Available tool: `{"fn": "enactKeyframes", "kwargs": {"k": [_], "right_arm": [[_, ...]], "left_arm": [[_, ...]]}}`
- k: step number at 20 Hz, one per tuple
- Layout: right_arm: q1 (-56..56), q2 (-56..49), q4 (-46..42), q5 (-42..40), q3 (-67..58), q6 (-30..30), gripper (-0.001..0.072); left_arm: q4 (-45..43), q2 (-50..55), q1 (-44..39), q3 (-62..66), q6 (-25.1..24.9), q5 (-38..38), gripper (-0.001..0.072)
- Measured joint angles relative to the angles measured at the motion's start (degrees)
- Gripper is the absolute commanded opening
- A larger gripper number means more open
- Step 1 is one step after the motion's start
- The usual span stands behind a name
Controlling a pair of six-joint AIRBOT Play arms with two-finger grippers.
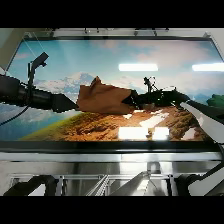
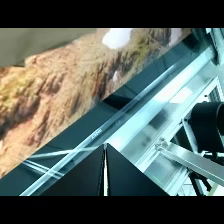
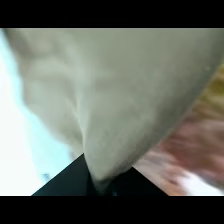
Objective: Fold the shirts.
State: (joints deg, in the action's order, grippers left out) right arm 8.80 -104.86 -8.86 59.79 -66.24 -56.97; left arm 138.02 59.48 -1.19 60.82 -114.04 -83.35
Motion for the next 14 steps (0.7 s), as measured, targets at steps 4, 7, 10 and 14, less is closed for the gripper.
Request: {"fn": "enactKeyframes", "kwargs": {"k": [4,7,10,14], "right_arm": [[-7.21,8.24,3.41,1.4,-2.6,1.51,0.0019],[-20.74,19.76,-2.38,1.97,-6.14,-4.5,0.0019],[-40.09,32.15,-13.81,3.78,-9.11,-16.06,0.0019],[-64.37,40.06,-33.03,12.55,-10.29,-29.16,0.0019]], "left_arm": [[-0.07,-0.09,0.0,0.0,0.04,-0.5,0.0016],[-0.07,-0.07,0.0,0.0,0.15,-0.46,0.0016],[-0.07,-0.04,0.0,0.0,0.09,0.37,0.0016],[-0.07,-0.04,-0.04,0.0,-1.18,1.01,0.0017]]}}
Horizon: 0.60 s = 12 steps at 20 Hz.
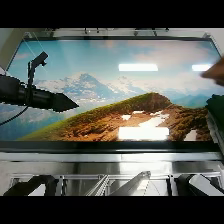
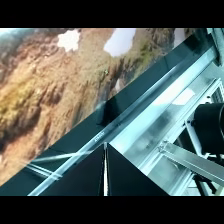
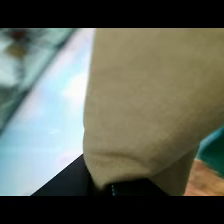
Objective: Fold the shirts.
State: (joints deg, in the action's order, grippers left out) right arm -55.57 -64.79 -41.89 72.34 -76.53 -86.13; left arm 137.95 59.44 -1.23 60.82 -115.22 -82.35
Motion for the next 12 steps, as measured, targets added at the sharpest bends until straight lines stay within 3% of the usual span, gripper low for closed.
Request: {"fn": "enactKeyframes", "kwargs": {"k": [3,5,12], "right_arm": [[-9.97,-0.68,-16.09,7.8,1.18,-4.17,0.0019],[-12.79,-1.64,-22.38,10.16,3.5,-5.44,0.0019],[-15.47,-4.59,-31.5,12.48,9.2,-6.71,0.002]], "left_arm": [[0.0,0.0,0.0,0.0,-0.46,0.09,0.0016],[0.02,0.0,0.0,0.0,-0.66,0.13,0.0016],[0.09,0.09,0.0,0.0,-0.81,0.26,0.0016]]}}
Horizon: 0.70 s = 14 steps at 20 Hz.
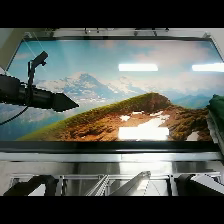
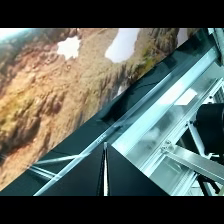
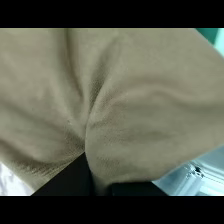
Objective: Fold the shirts.
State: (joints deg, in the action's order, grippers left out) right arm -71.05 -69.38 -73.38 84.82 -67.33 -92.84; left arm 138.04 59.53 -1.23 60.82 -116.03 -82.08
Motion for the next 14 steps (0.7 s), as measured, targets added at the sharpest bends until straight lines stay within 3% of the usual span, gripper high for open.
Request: {"fn": "enactKeyframes", "kwargs": {"k": [2,3,4,5,10,14], "right_arm": [[-0.13,-0.2,-0.52,0.52,0.39,0.0,0.0041],[-0.17,-0.24,-0.74,1.09,0.48,0.02,0.0266],[-0.2,-0.28,-1.14,1.9,0.57,0.28,0.0576],[-0.24,-0.33,-1.62,3.06,0.66,0.55,0.0618],[-0.24,-0.02,1.03,6.71,0.76,0.94,0.0617],[1.79,2.82,15.52,7.93,0.79,1.44,0.0571]], "left_arm": [[0.0,0.0,0.0,0.0,0.02,-0.31,0.0016],[0.0,0.0,-0.02,0.0,0.02,-0.37,0.0016],[0.0,0.0,0.0,0.0,0.02,-0.42,0.0016],[0.0,0.0,0.0,0.0,0.02,-0.44,0.0016],[0.0,0.0,-0.02,0.0,0.0,-0.57,0.0016],[0.0,0.0,0.0,0.0,-0.02,-0.15,0.0017]]}}
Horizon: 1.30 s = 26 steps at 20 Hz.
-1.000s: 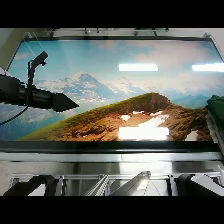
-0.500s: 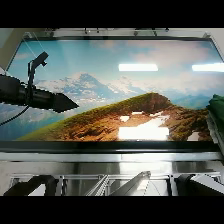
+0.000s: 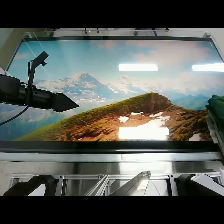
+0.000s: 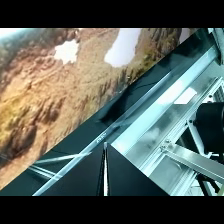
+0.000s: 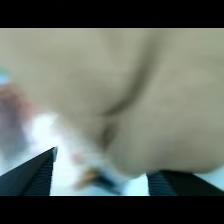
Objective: Fold the shirts.
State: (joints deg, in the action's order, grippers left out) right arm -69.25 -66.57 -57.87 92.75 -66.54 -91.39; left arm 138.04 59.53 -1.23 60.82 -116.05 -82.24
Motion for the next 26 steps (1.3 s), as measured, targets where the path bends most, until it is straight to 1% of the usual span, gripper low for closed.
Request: {"fn": "enactKeyframes", "kwargs": {"k": [2,3,5,6,7,8,11,13,15,18,22,26], "right_arm": [[5.29,2.82,7.26,1.33,0.0,1.07,0.057],[9.55,4.55,8.79,1.68,0.13,1.53,0.057],[20.24,7.98,8.83,1.36,0.94,1.92,0.0565],[26.32,9.53,7.61,0.42,1.6,1.9,0.0384],[32.3,10.78,6.21,-1.2,2.38,1.84,0.0018],[38.36,11.85,4.87,-3.21,3.34,1.81,0.0029],[55.76,13.66,1.38,-12.22,6.78,2.01,0.0019],[64.78,13.92,-0.39,-19.85,9.03,2.82,0.0019],[70.71,13.99,-1.33,-26.34,10.58,3.3,0.002],[74.99,14.05,-0.44,-31.1,11.65,3.65,0.002],[76.78,14.05,2.97,-32.65,12.09,3.63,0.002],[77.24,14.05,4.44,-33.14,12.2,3.63,0.002]], "left_arm": [[0.0,0.0,0.0,0.0,-0.02,0.2,0.0016],[0.0,0.0,0.0,0.0,-0.02,0.24,0.0016],[0.0,0.0,-0.02,0.0,-0.02,1.01,0.0016],[0.0,0.0,0.0,0.0,-0.02,1.31,0.0016],[0.02,0.0,-0.02,0.0,-0.02,1.46,0.0016],[0.0,0.0,-0.02,0.0,-0.02,1.68,0.0016],[-0.02,0.04,-0.02,0.0,-0.02,2.47,0.0016],[-0.17,0.04,-0.02,0.0,0.0,4.04,0.0016],[-0.26,0.04,-0.02,0.0,0.02,5.42,0.0016],[-0.46,0.04,-0.02,0.0,0.04,6.08,0.0013],[-0.46,0.04,-0.02,0.0,0.07,6.43,0.0013],[-0.48,0.04,-0.02,0.0,0.26,6.64,0.0013]]}}
